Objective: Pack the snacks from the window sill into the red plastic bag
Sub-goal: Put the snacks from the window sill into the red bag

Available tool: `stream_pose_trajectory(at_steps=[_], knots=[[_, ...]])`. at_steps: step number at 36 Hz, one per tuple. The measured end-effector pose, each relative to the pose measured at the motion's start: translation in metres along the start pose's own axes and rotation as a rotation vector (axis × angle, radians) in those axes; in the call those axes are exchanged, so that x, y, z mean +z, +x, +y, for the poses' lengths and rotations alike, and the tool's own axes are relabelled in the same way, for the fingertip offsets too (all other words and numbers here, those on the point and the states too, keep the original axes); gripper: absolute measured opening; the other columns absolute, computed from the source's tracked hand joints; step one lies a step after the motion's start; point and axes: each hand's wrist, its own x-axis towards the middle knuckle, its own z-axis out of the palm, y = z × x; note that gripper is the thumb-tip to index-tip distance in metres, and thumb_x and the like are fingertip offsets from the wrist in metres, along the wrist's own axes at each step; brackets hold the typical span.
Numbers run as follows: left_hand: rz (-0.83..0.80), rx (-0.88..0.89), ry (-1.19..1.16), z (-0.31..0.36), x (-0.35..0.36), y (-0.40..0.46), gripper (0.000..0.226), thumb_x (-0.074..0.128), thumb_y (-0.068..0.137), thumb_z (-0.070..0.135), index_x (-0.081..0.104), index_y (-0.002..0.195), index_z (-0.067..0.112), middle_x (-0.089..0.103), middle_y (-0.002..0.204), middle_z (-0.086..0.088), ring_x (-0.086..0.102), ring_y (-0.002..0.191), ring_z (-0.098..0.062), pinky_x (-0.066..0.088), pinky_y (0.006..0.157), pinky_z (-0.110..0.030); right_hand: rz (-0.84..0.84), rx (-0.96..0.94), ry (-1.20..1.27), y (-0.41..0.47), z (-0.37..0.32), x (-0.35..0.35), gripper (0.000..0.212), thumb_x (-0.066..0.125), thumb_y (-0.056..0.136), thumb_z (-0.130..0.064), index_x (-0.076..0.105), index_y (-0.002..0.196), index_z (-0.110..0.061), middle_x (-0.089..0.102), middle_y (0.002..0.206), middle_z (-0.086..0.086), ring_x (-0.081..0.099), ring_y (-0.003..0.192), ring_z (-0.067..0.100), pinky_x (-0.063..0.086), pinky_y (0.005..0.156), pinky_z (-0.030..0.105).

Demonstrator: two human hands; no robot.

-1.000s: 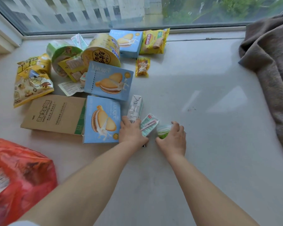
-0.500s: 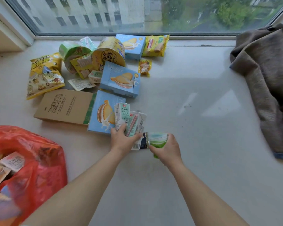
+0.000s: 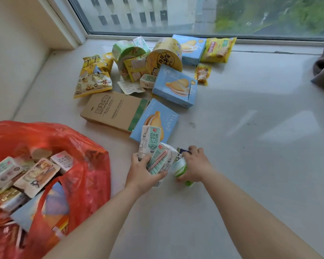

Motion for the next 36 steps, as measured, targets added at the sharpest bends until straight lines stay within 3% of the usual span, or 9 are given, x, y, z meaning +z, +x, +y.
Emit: stream_pose_trajectory(at_steps=[6,13,19,29,34,36], knots=[[0.003,0.011,-0.009,-0.003,0.0,-0.001,0.063,0.083,0.065,0.036,0.057,0.121,0.022,0.032,0.116,0.001,0.049,0.103,-0.013,0.04,0.094,-0.018,-0.034,0.072,-0.01,-0.003,-0.001,0.001,0.086,0.068,0.059,-0.066,0.044,0.128,-0.021,0.035,0.125,0.008,0.031,0.118,0.029,0.03,0.102,0.034],[-0.014,0.019,0.022,-0.005,-0.001,-0.001,0.062,0.082,0.065,0.04,0.057,0.119,0.022,0.031,0.12,0.001,0.048,0.106,-0.014,0.039,0.096,-0.019,0.037,0.122,0.212,-0.013,-0.005,0.013,0.066,0.074,0.061,-0.048,0.05,0.113,-0.015,0.03,0.116,0.006,0.038,0.107,0.027,0.038,0.098,0.032],[-0.032,0.003,0.023,-0.005,-0.003,-0.003,0.065,0.081,0.066,0.042,0.056,0.122,0.022,0.029,0.118,0.003,0.048,0.107,-0.014,0.04,0.098,-0.022,0.056,0.261,0.419,-0.03,-0.009,0.022,0.078,0.076,0.062,-0.05,0.045,0.125,-0.015,0.034,0.124,0.006,0.036,0.119,0.025,0.038,0.1,0.032],[0.048,-0.023,-0.024,-0.009,-0.031,-0.03,0.058,0.08,0.068,0.042,0.057,0.117,0.021,0.032,0.113,-0.001,0.045,0.094,-0.013,0.038,0.087,-0.021,0.267,0.285,0.465,-0.066,-0.031,0.02,0.079,0.078,0.061,-0.05,0.046,0.123,-0.013,0.042,0.116,0.005,0.038,0.116,0.023,0.037,0.096,0.032],[0.142,0.069,-0.106,-0.021,-0.06,-0.062,0.064,0.081,0.055,0.05,0.061,0.11,0.022,0.036,0.113,-0.002,0.049,0.101,-0.019,0.045,0.096,-0.03,0.403,0.209,0.528,-0.084,-0.069,0.007,0.075,0.08,0.062,-0.045,0.046,0.119,-0.011,0.043,0.112,0.004,0.042,0.112,0.022,0.04,0.093,0.034],[0.176,0.091,-0.11,-0.027,-0.073,-0.075,0.06,0.085,0.061,0.041,0.061,0.112,0.02,0.036,0.114,-0.003,0.047,0.104,-0.018,0.045,0.097,-0.029,0.441,0.185,0.562,-0.091,-0.088,0.004,0.074,0.081,0.061,-0.043,0.047,0.118,-0.01,0.044,0.112,0.005,0.044,0.111,0.021,0.042,0.092,0.035]])
